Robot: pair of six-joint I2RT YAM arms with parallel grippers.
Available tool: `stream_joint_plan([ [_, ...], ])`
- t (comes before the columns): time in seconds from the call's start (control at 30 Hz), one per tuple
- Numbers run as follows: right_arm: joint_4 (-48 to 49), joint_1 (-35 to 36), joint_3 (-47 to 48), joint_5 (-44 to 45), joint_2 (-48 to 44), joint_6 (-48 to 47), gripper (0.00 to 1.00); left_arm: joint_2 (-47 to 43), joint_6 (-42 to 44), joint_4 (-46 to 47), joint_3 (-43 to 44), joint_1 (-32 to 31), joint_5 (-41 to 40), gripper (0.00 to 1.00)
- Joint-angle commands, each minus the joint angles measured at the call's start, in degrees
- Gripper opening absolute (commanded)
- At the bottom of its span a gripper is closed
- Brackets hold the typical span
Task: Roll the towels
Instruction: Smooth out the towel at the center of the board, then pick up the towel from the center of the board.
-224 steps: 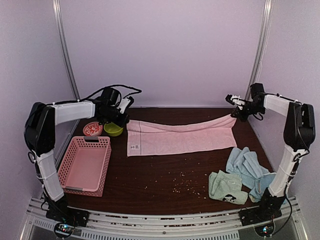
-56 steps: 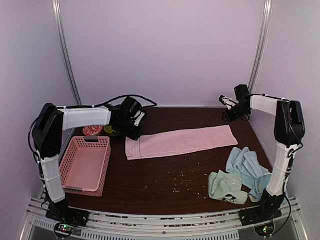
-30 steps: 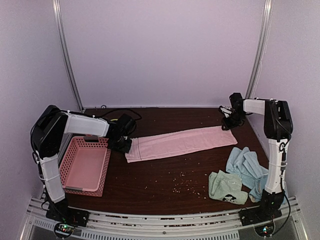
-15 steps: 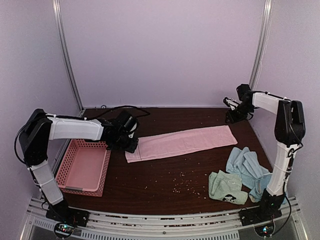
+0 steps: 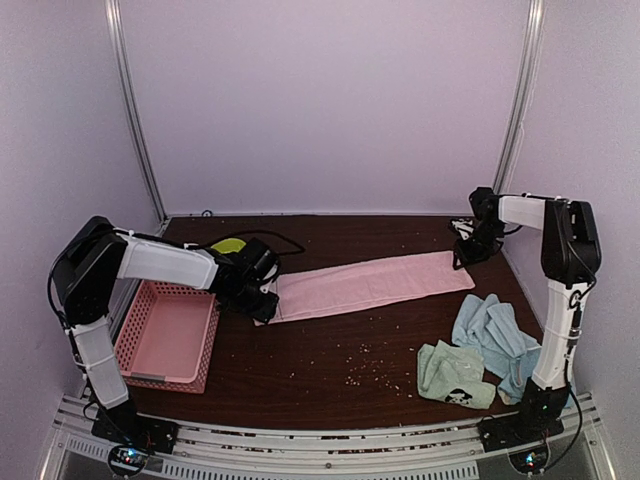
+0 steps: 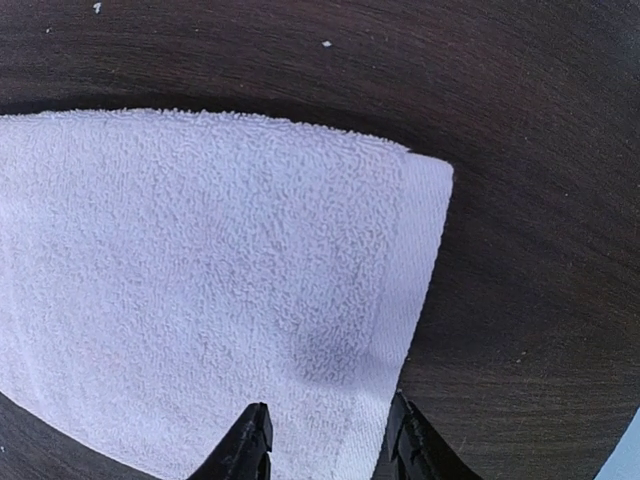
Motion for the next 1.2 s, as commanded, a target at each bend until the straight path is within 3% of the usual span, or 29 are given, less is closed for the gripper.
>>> stream_joint_plan([
  [0.0, -0.4, -0.7, 1.5, 2.3, 1.0, 1.6, 0.41, -0.4, 0.6, 0.8, 0.6, 0.3, -0.1, 0.43],
  [0.4, -1.5, -1.5, 5.0, 0.3, 4.9, 1.4, 0.44, -0.4, -0.4, 0.9, -0.4, 0.3, 0.7, 0.41],
  [0.67, -2.5, -0.3, 4.7, -0.5, 7.4, 1.0, 0.4, 0.1, 0.3, 1.5, -0.1, 0.3, 0.2, 0.41],
  [1.0, -2.8, -0.1, 4.8, 0.7, 8.1, 1.4, 0.2, 0.9, 0.8, 1.5, 0.7, 0.3, -0.5, 0.41],
  [1.17, -5.0, -1.3, 8.3, 0.4, 7.7, 0.4, 0.0, -0.5, 1.3, 2.0, 1.0, 0.2, 0.6, 0.4],
])
